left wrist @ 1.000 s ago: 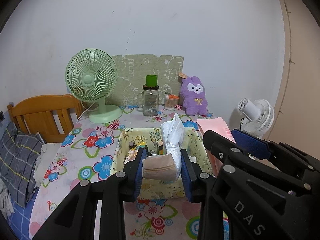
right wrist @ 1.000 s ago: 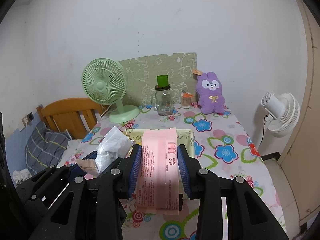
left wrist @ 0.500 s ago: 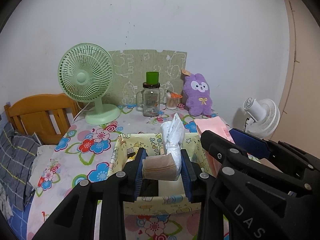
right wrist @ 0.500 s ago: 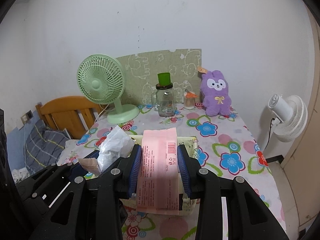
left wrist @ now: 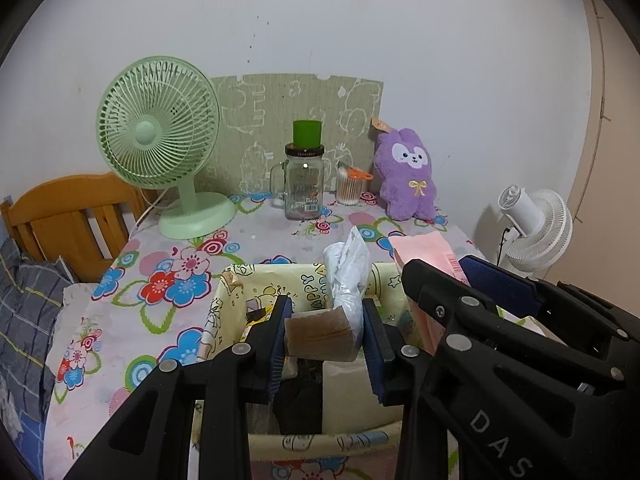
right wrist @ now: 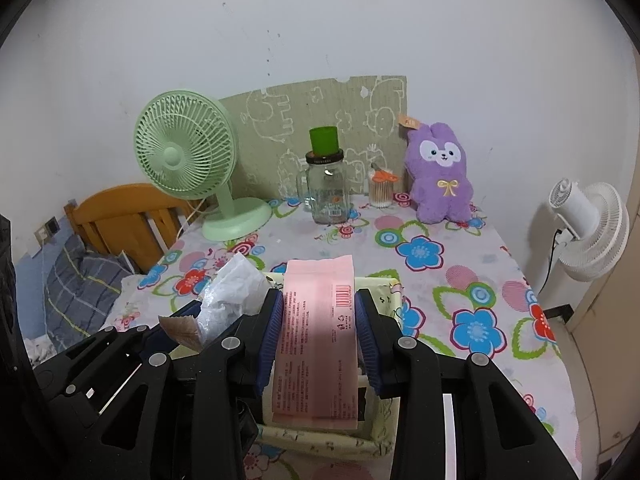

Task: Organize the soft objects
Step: 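Lower the roll into the box with the left gripper while the right gripper lowers the pink slip there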

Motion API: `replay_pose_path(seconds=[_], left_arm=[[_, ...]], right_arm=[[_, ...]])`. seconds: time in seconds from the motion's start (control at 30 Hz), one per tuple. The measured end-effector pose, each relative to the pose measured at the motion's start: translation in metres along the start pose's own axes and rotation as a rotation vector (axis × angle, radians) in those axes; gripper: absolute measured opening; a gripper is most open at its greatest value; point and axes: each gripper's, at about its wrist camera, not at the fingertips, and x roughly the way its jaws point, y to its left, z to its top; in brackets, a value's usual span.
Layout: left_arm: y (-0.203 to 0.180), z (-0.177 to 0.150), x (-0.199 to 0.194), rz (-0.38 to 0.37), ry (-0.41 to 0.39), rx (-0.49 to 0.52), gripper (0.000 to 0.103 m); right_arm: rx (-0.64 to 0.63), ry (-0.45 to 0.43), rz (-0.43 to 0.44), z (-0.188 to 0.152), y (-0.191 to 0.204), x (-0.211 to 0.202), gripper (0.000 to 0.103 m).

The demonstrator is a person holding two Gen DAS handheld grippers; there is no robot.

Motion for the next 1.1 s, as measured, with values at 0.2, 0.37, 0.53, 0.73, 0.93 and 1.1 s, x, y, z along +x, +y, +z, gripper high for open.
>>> replay_pose_path(seconds=[0.2,0.37,0.53,0.73,0.93,1.1], left_arm=[[0.005,0.0,0.018,-0.001,0.031,-0.008,0.036],[0.009,-0.001,0.031,-0.001,0.056,-0.014,0.04],[0.013,-0.003,0.039,0.008,0.084,-0.012,0.064],[0.018,-0.005,0.041,0.017,0.096,-0.001,0.075],[0.019,-0.007,0.041,0.024,0.103,0.016,0.081],[0.024,-0.008,0.041,0.041,0.11,0.017,0.083]], right_arm=[[0.003,0.023,0.007,0.0,-0.001,0.02,0.04],[0.005,0.041,0.013,-0.001,-0.002,0.033,0.04],[-0.003,0.062,0.017,-0.003,-0.001,0.047,0.04],[-0.009,0.076,0.029,-0.004,0.004,0.058,0.04],[-0.017,0.084,0.025,-0.006,0.007,0.065,0.039],[-0.025,0.094,0.034,-0.007,0.012,0.072,0.039]])
